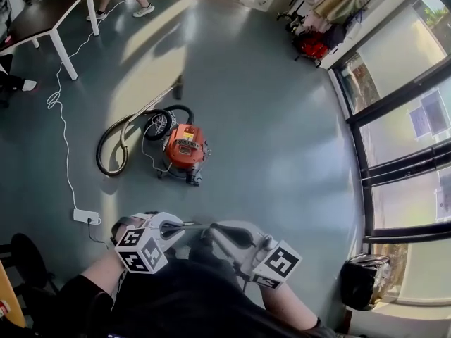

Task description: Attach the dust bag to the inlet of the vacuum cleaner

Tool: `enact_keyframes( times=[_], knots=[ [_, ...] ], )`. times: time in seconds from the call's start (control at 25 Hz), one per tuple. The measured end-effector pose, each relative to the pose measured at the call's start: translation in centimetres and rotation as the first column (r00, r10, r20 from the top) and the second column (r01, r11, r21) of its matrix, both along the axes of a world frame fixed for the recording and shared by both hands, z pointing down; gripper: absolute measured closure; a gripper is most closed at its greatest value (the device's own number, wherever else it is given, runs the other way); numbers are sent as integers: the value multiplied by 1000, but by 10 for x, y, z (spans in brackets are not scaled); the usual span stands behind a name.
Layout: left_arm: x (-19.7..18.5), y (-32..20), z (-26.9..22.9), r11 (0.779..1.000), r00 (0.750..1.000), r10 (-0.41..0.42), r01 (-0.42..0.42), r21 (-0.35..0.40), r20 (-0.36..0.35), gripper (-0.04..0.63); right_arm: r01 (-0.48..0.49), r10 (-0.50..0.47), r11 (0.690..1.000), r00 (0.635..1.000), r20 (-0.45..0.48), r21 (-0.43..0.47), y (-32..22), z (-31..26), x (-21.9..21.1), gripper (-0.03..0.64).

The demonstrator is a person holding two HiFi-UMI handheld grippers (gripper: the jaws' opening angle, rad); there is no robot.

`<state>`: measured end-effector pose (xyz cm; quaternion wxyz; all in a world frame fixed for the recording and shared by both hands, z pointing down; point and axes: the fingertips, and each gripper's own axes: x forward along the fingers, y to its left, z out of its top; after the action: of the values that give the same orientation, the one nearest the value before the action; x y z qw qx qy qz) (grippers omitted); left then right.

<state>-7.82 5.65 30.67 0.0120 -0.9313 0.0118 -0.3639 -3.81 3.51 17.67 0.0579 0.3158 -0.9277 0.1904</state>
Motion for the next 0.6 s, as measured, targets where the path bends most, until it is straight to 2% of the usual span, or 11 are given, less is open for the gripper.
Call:
enact_keyframes(
  times=[0.28,0.6],
  knots=[
    [40,-16,18,999,998,-53,53,-7,32,555,43,-43,999,998,36,-4,-43,19,57,624],
    [83,-37,48,985,983,-170,169,15,73,555,100,-99,995,994,42,-27,-98,57,126,624]
  ],
)
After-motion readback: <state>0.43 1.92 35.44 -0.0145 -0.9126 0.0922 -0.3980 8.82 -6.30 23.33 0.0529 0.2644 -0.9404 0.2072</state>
